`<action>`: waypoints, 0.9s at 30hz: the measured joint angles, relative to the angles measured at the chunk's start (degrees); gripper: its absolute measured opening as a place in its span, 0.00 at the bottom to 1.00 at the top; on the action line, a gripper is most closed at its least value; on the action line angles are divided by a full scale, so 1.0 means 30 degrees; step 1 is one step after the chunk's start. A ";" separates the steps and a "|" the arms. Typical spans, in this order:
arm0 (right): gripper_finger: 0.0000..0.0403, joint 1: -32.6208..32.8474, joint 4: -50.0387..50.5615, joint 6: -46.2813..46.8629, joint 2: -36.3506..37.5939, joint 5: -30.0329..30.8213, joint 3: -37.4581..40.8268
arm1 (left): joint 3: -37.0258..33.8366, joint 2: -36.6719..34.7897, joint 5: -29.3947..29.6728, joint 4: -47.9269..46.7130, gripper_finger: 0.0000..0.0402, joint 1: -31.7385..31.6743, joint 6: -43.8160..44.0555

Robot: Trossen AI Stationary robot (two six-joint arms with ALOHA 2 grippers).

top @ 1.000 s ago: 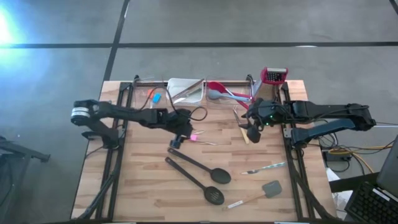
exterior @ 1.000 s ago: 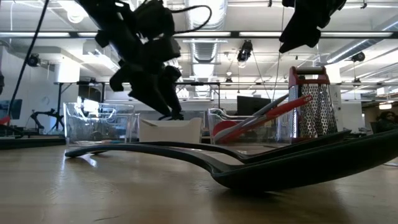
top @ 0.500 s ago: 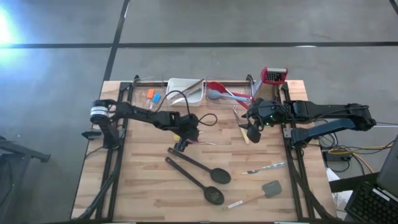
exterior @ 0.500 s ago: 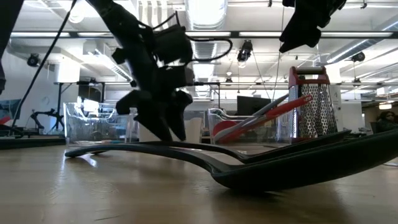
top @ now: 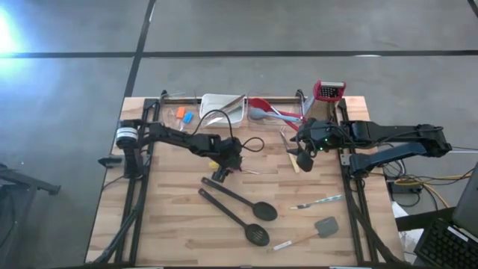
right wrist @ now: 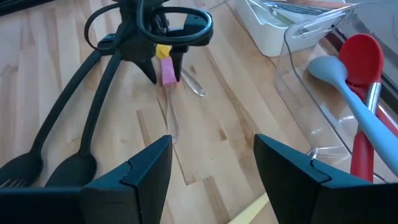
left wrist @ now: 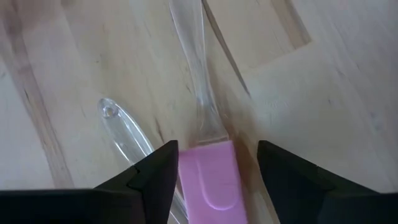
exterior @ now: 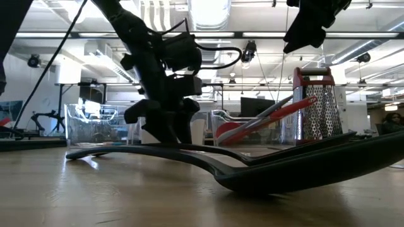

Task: Pick & Place Kitchen Items
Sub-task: Put the pink spatula into the left transparent bin

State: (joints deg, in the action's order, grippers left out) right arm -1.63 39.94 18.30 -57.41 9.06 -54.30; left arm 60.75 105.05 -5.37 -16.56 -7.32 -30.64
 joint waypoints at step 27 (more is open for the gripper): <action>0.54 0.0000 -0.0007 0.0045 0.0000 0.0007 0.0000 | 0.0044 0.0680 -0.1998 -0.0793 0.18 -0.1148 0.0827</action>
State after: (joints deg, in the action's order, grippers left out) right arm -1.63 39.92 18.44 -57.41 9.08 -54.30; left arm 60.88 107.09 -11.36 -18.93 -10.76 -28.16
